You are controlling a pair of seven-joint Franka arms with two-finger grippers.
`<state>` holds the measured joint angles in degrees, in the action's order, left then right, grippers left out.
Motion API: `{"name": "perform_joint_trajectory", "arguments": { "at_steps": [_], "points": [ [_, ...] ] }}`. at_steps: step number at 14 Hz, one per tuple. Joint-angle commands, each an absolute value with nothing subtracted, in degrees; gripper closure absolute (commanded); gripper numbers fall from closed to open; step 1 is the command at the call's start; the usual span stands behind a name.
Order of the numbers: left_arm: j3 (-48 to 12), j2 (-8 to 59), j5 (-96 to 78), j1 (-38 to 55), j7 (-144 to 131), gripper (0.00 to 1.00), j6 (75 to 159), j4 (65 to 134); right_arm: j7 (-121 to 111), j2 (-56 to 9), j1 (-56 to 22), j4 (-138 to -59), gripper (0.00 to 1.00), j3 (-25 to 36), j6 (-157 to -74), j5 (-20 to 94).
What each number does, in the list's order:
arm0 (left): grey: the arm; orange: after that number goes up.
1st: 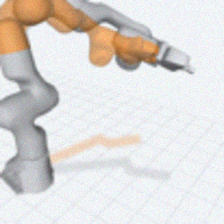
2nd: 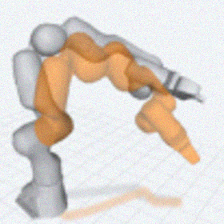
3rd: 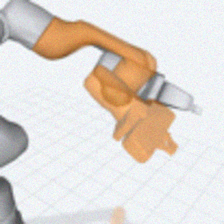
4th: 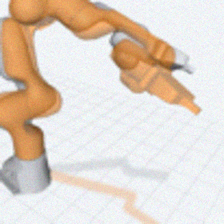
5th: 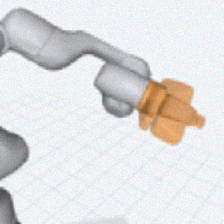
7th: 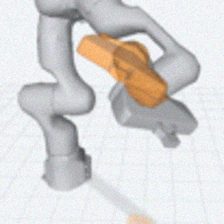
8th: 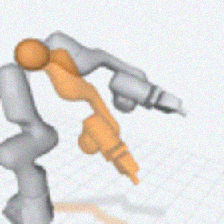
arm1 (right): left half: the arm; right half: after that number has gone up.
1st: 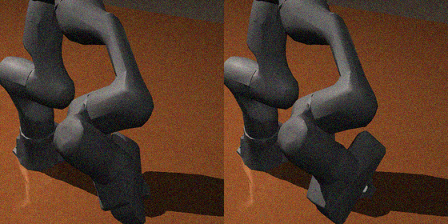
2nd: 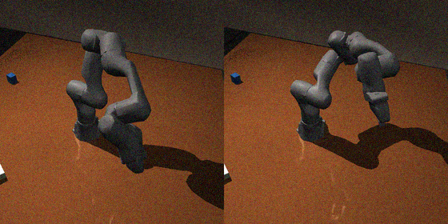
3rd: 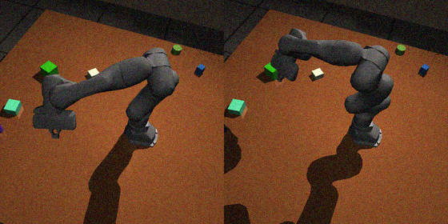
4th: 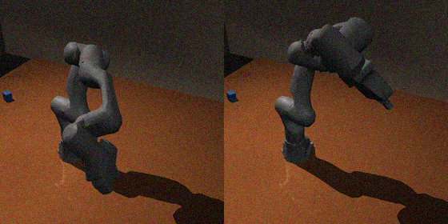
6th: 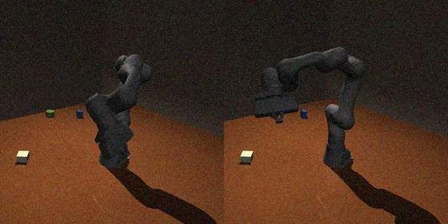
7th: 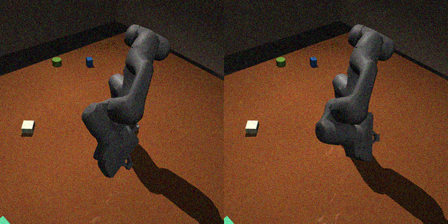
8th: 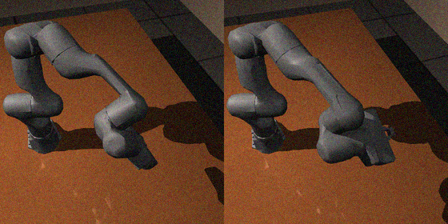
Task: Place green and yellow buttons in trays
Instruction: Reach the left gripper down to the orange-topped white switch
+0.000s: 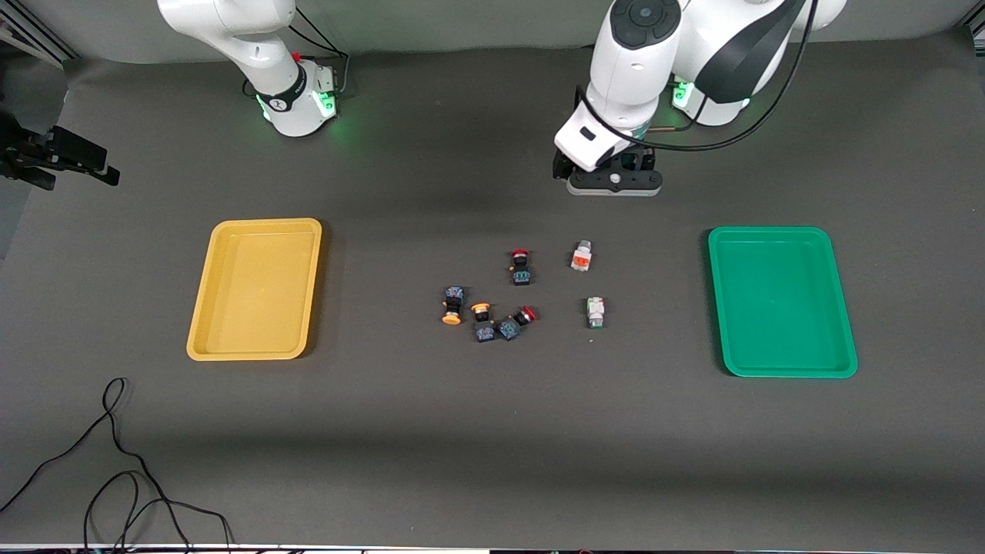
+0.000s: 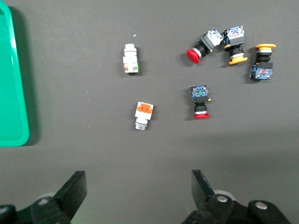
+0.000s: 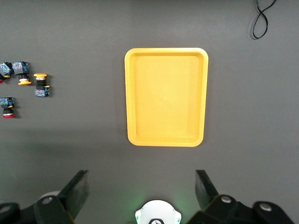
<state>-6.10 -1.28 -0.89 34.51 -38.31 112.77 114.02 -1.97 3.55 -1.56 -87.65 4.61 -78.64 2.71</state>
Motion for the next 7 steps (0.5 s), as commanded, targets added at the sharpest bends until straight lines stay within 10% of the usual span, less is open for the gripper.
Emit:
{"name": "perform_joint_trajectory", "arguments": {
  "at_steps": [1, 7],
  "points": [
    [-5.0, -2.7, -1.1, 35.9, -39.3, 0.0, 120.5, 121.4, -3.1, 2.8, -1.8, -86.2, 0.0, 4.8, -78.6, 1.6],
    [-4.8, 11.9, 0.1, 35.9, -39.5, 0.0, 142.1, 128.1, -3.1, 2.9, -1.8, -86.2, 0.0, 4.8, -78.6, 1.6]
  ]
}}
